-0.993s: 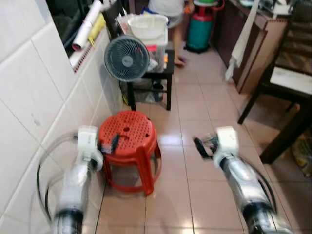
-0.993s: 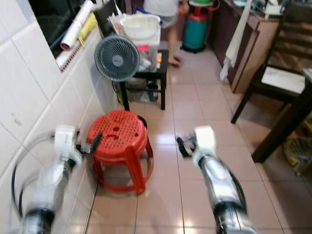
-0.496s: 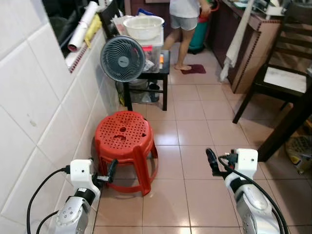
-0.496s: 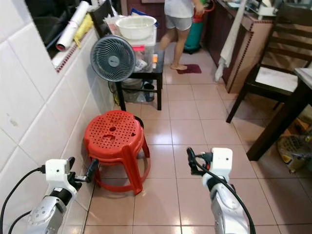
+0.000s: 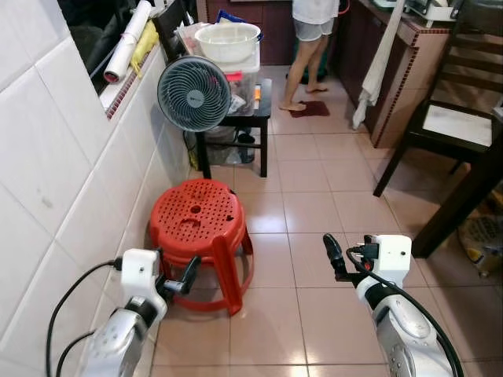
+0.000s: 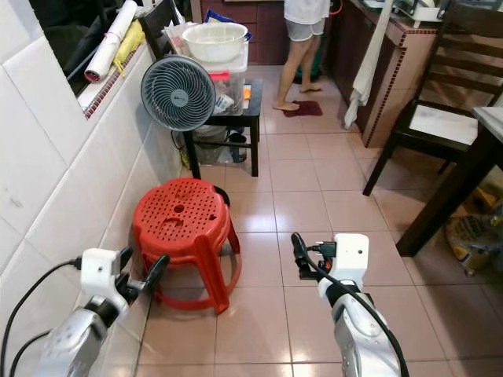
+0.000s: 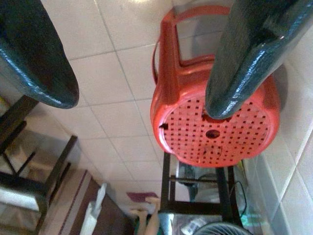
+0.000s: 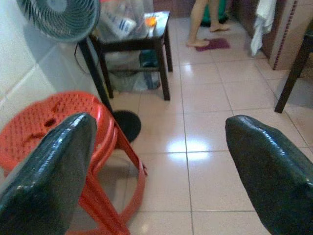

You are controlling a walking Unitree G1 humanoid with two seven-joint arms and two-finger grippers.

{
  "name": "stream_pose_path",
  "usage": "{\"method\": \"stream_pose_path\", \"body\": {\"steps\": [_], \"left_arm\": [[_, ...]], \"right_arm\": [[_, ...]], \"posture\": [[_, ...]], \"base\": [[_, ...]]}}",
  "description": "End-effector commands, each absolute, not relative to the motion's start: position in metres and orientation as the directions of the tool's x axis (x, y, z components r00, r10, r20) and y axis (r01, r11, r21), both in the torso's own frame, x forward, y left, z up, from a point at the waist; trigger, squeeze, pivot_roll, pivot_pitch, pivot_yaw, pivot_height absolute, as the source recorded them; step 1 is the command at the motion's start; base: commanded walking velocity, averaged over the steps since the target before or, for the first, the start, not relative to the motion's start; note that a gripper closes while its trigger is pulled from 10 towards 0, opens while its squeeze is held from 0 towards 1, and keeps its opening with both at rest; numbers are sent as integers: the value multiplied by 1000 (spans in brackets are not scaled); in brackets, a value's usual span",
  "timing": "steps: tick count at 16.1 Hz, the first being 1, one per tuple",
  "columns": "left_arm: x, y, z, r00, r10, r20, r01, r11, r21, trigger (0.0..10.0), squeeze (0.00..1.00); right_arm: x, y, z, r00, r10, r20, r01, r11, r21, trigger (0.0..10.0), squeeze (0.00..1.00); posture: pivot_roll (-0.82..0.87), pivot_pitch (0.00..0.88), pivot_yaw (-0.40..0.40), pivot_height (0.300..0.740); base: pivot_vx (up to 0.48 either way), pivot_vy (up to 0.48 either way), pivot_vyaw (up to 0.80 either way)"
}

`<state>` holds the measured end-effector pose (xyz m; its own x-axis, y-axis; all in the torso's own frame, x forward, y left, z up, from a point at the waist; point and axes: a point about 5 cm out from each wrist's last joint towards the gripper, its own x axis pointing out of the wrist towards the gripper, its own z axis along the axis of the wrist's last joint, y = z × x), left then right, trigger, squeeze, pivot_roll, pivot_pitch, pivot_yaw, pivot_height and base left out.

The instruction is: Setting the table

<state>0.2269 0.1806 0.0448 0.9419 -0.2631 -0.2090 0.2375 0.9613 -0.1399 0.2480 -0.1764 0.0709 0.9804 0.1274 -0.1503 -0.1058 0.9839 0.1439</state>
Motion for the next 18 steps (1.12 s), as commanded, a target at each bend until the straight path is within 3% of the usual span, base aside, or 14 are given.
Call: {"method": "stream_pose_path", "body": {"steps": [1,5,15,18], "left_arm": [[226,177,51,943,-273,-193,252,959,-127,10000,0],[234,175,61,959,-237,-158,215,966,-146,10000,0],[253,180,72,962,-248,-118,216,949,-231,10000,0],[263,183,81,966,-240,-99,216,954,-208,10000,0]], "right_arm": [[243,-175,70,978,129,-167,-102,982,159,10000,0],[251,-170,74,975,136,-175,-107,981,161,10000,0],[250,-166,78,974,140,-177,-109,979,175,10000,0],[248,-164,82,978,136,-159,-106,977,185,10000,0]], "posture": [[-126,0,39,740],[-107,0,32,740],[-119,0,33,740],[-119,0,45,740]], "base": [[0,0,0],[0,0,0],[0,0,-785],[0,0,0]]}}
